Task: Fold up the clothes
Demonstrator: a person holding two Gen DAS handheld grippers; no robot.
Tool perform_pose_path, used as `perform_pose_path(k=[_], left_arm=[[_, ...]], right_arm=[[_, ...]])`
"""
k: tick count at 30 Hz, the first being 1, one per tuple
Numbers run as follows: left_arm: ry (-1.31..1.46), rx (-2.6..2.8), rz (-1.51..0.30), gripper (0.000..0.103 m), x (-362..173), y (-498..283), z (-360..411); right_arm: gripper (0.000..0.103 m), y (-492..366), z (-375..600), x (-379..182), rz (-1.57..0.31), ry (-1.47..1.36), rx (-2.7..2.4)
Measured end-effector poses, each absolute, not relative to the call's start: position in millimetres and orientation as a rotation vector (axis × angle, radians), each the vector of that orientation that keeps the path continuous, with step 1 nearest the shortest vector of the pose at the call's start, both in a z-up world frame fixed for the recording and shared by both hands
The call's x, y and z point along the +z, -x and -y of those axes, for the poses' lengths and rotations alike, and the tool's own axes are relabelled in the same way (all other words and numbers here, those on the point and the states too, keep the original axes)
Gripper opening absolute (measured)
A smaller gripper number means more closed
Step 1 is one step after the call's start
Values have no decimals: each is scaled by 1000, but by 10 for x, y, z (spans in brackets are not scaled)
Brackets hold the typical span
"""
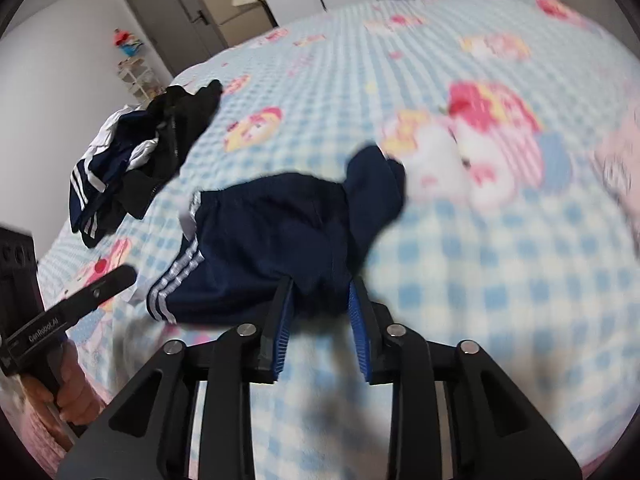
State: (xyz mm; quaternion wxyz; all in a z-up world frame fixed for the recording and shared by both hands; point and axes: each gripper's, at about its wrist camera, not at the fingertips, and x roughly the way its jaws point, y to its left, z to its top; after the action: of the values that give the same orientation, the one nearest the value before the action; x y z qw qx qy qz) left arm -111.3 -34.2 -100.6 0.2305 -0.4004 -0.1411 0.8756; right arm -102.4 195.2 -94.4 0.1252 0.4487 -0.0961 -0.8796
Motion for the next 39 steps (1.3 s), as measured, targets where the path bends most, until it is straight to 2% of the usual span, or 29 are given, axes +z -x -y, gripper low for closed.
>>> perform_pose_path(k=[1, 5, 6, 8, 10, 11, 16, 18, 24, 26, 28, 33, 35, 39], left_arm=[[1104, 2394, 351, 19, -1024, 1163, 241], [1281, 2407, 181, 21, -1302, 1324, -4], [1305, 2401, 213, 21, -1343, 1337, 50], [1346, 2390, 274, 21, -1407, 1359, 153], [1336, 2438, 262, 22, -1352, 1355, 206], [1320, 2463, 253, 24, -1320, 1351, 231], [1111, 2526, 219, 24, -995, 1302, 194], [1039, 2512, 146, 34, -864, 1321, 50], [1222, 2472, -18, 36, -1212, 1632, -270], [1326, 2477, -2, 36, -1415, 1730, -191], [1317, 2470, 124, 36, -1406, 1752, -39], [1250, 2506, 254, 37, -1283, 1745, 160], [1195, 2479, 302, 38, -1227, 1699, 150], [1193, 2468, 187, 42, -1262, 1673, -49]], right_arm=[[41, 1046, -1890, -950, 239, -1315, -2560], [41, 1105, -1724, -1112, 80, -1419, -2551], [41, 1104, -1772, -1172, 64, -1462, -2561], [42, 1085, -1923, -1228, 134, -1501, -2557], [41, 1063, -2061, -1180, 230, -1491, -2564], [42, 1058, -2074, -1115, 221, -1471, -2595], [43, 1117, -1785, -781, -5, -1272, -2657], [43, 1181, -1626, -800, -92, -1265, -2613], [43, 1421, -1454, -1255, -215, -1425, -2503], [43, 1413, -1502, -1317, -224, -1427, -2519], [43, 1372, -1645, -1274, -173, -1413, -2572], [43, 1328, -1942, -1153, 39, -1389, -2664], [44, 1307, -1878, -1095, 32, -1347, -2654], [44, 1368, -1641, -1168, -62, -1362, -2599]])
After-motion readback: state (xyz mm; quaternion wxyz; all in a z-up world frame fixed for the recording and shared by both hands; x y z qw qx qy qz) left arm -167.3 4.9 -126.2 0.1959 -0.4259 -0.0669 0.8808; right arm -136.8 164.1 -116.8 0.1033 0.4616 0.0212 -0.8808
